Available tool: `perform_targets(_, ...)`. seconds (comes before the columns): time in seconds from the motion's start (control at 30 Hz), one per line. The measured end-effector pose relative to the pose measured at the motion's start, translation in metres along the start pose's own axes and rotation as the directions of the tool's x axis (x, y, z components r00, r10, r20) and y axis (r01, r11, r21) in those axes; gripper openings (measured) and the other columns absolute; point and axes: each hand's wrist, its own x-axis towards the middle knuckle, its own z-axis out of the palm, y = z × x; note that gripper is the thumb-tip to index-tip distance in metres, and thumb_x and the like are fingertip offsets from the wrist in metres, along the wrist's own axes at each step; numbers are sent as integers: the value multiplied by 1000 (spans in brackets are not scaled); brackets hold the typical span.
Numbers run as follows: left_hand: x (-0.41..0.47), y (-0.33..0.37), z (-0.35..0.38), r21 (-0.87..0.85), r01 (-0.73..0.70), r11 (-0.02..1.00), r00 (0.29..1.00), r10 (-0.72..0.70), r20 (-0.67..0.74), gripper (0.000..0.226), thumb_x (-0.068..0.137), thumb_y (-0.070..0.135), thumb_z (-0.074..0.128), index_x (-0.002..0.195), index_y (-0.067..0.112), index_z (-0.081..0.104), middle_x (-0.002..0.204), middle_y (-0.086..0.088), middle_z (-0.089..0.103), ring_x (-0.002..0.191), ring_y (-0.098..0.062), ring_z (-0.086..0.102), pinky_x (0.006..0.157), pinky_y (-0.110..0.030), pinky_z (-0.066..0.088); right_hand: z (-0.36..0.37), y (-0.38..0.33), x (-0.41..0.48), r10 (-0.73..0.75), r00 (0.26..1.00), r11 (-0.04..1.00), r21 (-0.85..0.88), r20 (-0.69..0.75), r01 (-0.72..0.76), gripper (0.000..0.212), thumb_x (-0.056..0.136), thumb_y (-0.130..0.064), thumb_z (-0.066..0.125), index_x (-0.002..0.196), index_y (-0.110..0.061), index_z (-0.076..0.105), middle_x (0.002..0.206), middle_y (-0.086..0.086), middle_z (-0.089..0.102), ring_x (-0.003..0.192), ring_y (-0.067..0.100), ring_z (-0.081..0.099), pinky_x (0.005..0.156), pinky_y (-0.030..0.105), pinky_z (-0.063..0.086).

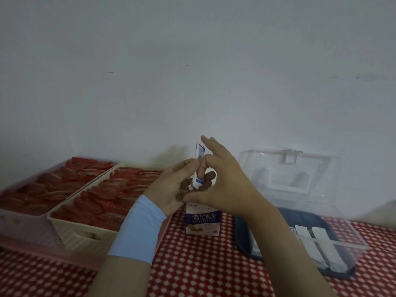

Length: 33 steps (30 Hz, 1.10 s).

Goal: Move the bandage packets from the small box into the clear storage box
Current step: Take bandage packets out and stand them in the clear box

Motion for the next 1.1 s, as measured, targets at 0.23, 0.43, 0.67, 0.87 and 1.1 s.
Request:
perform_targets(0.23,3,-3,-3,63,16,998,999,-17,28,23,83,27,63,88,6,71,82,-11,66,73,-21,68,66,-30,58,6,1,0,-75,989,991,104,-125,88,33,66,-24,89,72,-16,58,136,-5,57,116,6,62,76,27,59)
perform_targets(0.43,2,-5,-6,119,24,993,997,-33,70,18,83,27,69,76,11,66,79,-8,63,68,-17,62,62,-26,52,8,3,0,-37,995,991,121,-91,48,44,62,-21,93,75,-15,51,129,-6,58,112,7,60,73,18,54)
perform_targets(0.67,5,-7,-2,6,23,1000,1000,-23,18,9,81,20,67,82,10,67,81,-8,66,74,-19,66,69,-30,54,10,6,0,-113,977,993,-47,-182,106,40,63,-35,83,80,-23,49,120,-9,60,123,5,55,87,46,54)
perform_targets(0.87,1,-4,4,-47,9,999,999,-7,36,22,82,17,62,99,3,67,79,-10,71,75,-20,73,62,-30,60,2,7,1,-77,994,997,21,-73,79,20,66,-27,70,75,-23,53,136,-6,56,125,7,56,89,38,53)
perform_targets(1.1,-1,-6,-6,30,57,998,992,-60,114,24,81,24,72,89,3,65,83,-13,66,76,-24,71,65,-32,60,-7,-2,-4,-12,999,987,163,35,6,31,67,-7,85,72,-16,56,130,-9,56,98,5,64,65,19,55)
